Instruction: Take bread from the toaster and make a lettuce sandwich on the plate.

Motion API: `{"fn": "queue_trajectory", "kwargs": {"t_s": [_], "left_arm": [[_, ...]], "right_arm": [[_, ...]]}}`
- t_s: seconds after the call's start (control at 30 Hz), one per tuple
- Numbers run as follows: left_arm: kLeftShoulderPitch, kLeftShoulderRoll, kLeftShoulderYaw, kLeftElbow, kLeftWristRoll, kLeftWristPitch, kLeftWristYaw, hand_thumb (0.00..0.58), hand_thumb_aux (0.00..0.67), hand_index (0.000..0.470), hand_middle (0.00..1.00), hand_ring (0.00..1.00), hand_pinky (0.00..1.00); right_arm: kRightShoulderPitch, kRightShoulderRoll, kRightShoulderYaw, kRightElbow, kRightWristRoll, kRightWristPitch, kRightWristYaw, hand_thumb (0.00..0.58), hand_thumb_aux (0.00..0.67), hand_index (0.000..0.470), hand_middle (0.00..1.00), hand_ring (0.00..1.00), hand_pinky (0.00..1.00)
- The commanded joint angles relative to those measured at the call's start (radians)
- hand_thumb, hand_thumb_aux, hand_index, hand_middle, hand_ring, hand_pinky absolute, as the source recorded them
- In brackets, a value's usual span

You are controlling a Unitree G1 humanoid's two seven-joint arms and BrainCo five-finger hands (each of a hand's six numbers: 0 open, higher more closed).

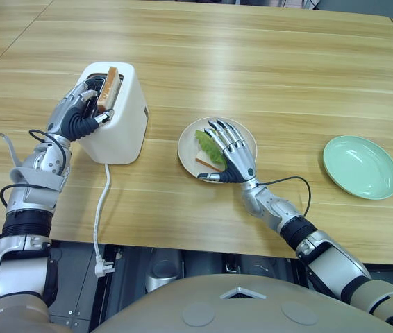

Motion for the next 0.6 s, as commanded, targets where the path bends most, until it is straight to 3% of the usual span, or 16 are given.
{"fn": "queue_trajectory", "kwargs": {"t_s": [0.03, 0.1, 0.17, 0.2, 0.23, 0.6], "left_arm": [[0.008, -0.013, -0.046, 0.060, 0.025, 0.016, -0.014, 0.449, 0.352, 0.242, 0.00, 0.00, 0.00], [0.003, -0.015, -0.045, 0.064, 0.023, 0.016, -0.004, 0.491, 0.407, 0.280, 0.00, 0.00, 0.00], [-0.001, -0.018, -0.044, 0.067, 0.018, 0.016, 0.002, 0.496, 0.415, 0.285, 0.00, 0.00, 0.00], [-0.005, -0.020, -0.039, 0.067, 0.014, 0.015, 0.008, 0.562, 0.552, 0.379, 0.00, 0.00, 0.00], [-0.008, -0.022, -0.033, 0.064, 0.008, 0.014, 0.013, 0.580, 0.665, 0.456, 0.00, 0.00, 0.00], [-0.024, -0.058, 0.012, 0.017, -0.068, -0.006, 0.030, 0.580, 0.670, 0.460, 0.00, 0.00, 0.00]], "right_arm": [[0.000, 0.000, 0.011, 0.009, -0.006, 0.003, 0.000, 0.000, 0.000, 0.000, 0.00, 0.00, 0.00], [-0.001, 0.001, 0.012, 0.013, -0.007, 0.003, -0.001, 0.000, 0.000, 0.000, 0.00, 0.00, 0.00], [-0.002, 0.002, 0.013, 0.019, -0.007, 0.002, -0.003, 0.000, 0.000, 0.000, 0.00, 0.00, 0.00], [-0.003, 0.003, 0.013, 0.022, -0.007, 0.002, -0.004, 0.000, 0.000, 0.000, 0.00, 0.00, 0.00], [-0.004, 0.003, 0.013, 0.025, -0.008, 0.002, -0.004, 0.000, 0.000, 0.000, 0.00, 0.00, 0.00], [-0.013, 0.009, 0.015, 0.040, -0.009, 0.001, -0.005, 0.000, 0.000, 0.000, 0.00, 0.00, 0.00]]}}
